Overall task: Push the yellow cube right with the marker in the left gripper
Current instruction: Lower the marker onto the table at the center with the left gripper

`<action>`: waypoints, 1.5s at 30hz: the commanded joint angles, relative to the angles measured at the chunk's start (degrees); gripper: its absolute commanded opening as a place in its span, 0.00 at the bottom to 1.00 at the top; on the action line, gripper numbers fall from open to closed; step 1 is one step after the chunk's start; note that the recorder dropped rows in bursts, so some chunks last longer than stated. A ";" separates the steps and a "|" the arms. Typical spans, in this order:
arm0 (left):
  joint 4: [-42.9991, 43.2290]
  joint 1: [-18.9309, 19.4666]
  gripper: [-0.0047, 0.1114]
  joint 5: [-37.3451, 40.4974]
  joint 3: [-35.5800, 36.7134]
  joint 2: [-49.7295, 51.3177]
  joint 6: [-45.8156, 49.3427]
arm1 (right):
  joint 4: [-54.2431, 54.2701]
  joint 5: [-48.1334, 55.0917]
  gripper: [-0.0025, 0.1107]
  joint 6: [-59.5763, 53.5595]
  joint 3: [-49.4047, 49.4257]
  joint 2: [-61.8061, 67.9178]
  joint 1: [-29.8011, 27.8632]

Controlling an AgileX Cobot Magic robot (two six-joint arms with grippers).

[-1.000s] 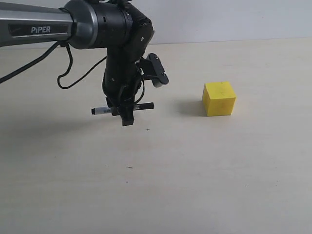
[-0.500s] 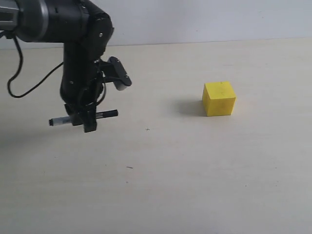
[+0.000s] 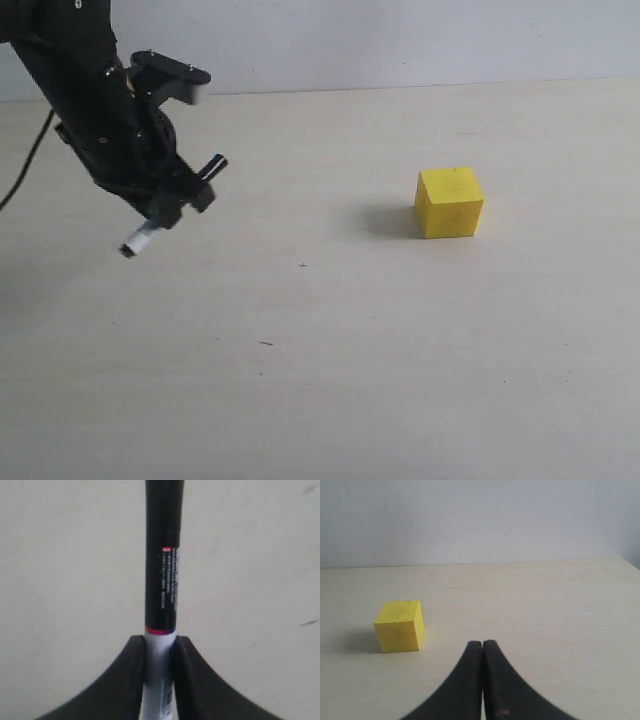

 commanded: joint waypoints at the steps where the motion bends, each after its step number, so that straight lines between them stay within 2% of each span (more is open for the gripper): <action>1: -20.51 -0.84 0.04 -2.93 0.36 0.83 -1.72 | -0.21 -0.33 0.02 -0.10 0.26 -0.36 -0.23; 3: -26.19 -1.09 0.04 -3.31 0.36 1.72 -1.72 | -0.21 -0.33 0.02 -0.10 0.26 -0.36 -0.23; 6: -28.19 -1.56 0.04 -5.93 0.36 1.95 -1.72 | -0.21 -0.33 0.02 -0.10 0.26 -0.36 -0.23; 9: -27.87 -1.56 0.04 -8.92 0.36 1.95 -3.76 | -0.21 -0.33 0.02 -0.10 0.26 -0.36 -0.23; 13: -24.76 -1.85 0.04 -12.68 0.36 2.31 -14.87 | -0.21 -0.33 0.02 -0.10 0.26 -0.36 -0.23; 19: -19.23 -4.99 0.04 -15.78 0.26 4.39 -24.49 | -0.21 -0.33 0.02 -0.10 0.26 -0.36 -0.23; 22: -12.26 -7.16 0.04 -14.24 -1.42 6.26 -32.16 | -0.21 -0.33 0.02 -0.10 0.26 -0.36 -0.23; 27: -1.33 -11.17 0.04 -7.08 -6.77 10.27 -43.84 | -0.21 -0.33 0.02 -0.10 0.26 -0.36 -0.23; 33: -1.38 -12.86 0.04 -3.69 -12.69 13.50 -46.32 | -0.21 -0.33 0.02 -0.10 0.26 -0.36 -0.23; 45: -1.14 -12.86 0.04 -5.12 -13.57 18.49 -48.78 | -0.21 -0.33 0.02 -0.10 0.26 -0.36 -0.23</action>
